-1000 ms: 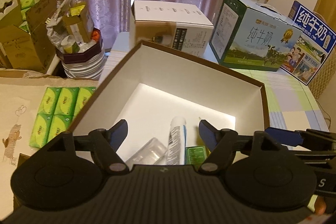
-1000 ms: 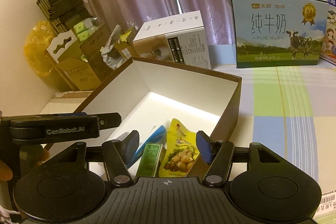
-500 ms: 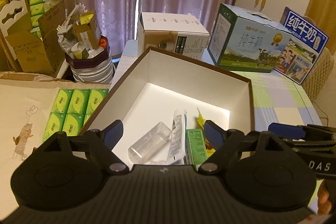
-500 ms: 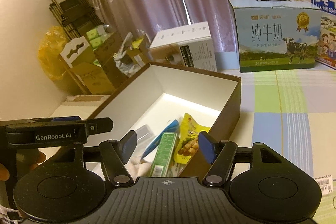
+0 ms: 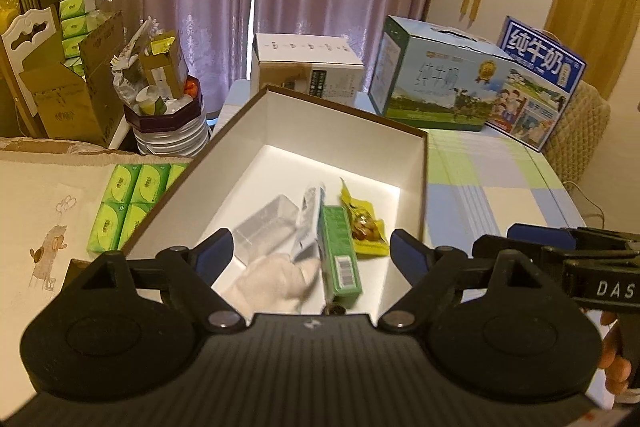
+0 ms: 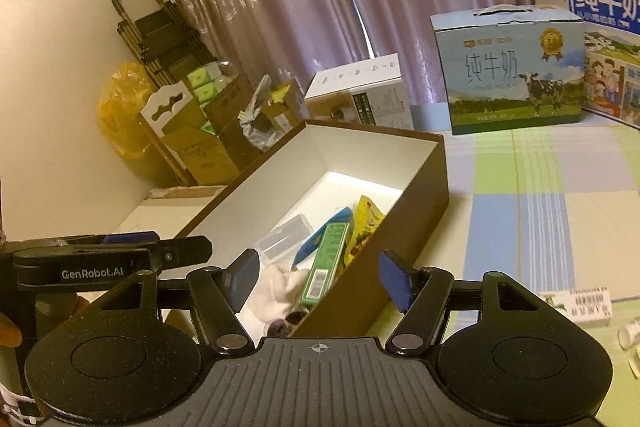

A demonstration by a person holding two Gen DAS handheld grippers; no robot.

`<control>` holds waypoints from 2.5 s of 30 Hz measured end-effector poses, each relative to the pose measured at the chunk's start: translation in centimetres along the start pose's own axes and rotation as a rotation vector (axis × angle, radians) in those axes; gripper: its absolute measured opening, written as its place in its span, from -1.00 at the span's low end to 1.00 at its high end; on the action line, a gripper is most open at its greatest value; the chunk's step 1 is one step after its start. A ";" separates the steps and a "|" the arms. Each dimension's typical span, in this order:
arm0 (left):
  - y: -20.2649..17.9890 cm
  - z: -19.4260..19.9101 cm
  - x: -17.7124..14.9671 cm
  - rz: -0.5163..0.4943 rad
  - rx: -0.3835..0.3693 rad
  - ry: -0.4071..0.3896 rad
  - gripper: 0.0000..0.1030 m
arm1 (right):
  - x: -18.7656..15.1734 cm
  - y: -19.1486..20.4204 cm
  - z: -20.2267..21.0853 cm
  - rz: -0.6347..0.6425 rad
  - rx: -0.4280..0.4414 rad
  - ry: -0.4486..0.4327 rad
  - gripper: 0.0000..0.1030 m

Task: Organize objects
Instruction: 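Withdraw both tools from the shoebox back toward the remaining items, then grasp the red candy packet with the right tool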

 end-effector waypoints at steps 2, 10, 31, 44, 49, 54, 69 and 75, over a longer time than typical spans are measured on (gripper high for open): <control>-0.5 0.8 -0.5 -0.005 -0.005 -0.001 0.61 | -0.5 -0.2 0.9 -0.003 0.000 0.002 0.23; -3.3 3.0 -3.1 -0.031 -0.024 0.015 0.62 | -2.5 -1.2 4.4 0.000 -0.006 0.010 0.23; -14.1 4.2 -9.1 -0.097 -0.123 0.100 0.62 | -9.0 -9.9 13.1 -0.062 -0.121 0.092 0.23; -21.5 2.7 -11.1 -0.176 -0.186 0.125 0.62 | -11.9 -17.9 18.8 -0.170 -0.306 0.082 0.23; -23.6 1.7 -11.4 -0.206 -0.198 0.133 0.62 | -12.2 -20.1 19.9 -0.193 -0.350 0.070 0.23; -24.9 0.8 -11.4 -0.229 -0.198 0.137 0.62 | -12.3 -22.2 20.1 -0.198 -0.398 0.058 0.23; -25.8 -5.1 -10.3 -0.289 -0.135 0.140 0.62 | -11.4 -29.3 17.0 -0.137 -0.474 0.045 -0.12; -26.2 -7.5 -9.7 -0.316 -0.123 0.149 0.62 | -11.3 -31.1 15.1 -0.121 -0.478 0.077 -0.20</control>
Point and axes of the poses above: each gripper's, at about its wrist camera, not at the fingertips, and z roughly against the way its jaws point, y to its left, x to its top, the point moved 4 cm from there along -z, roughly the way its jaws point, and after that the axes turned 5 degrees about x, right-handed, at the moved point
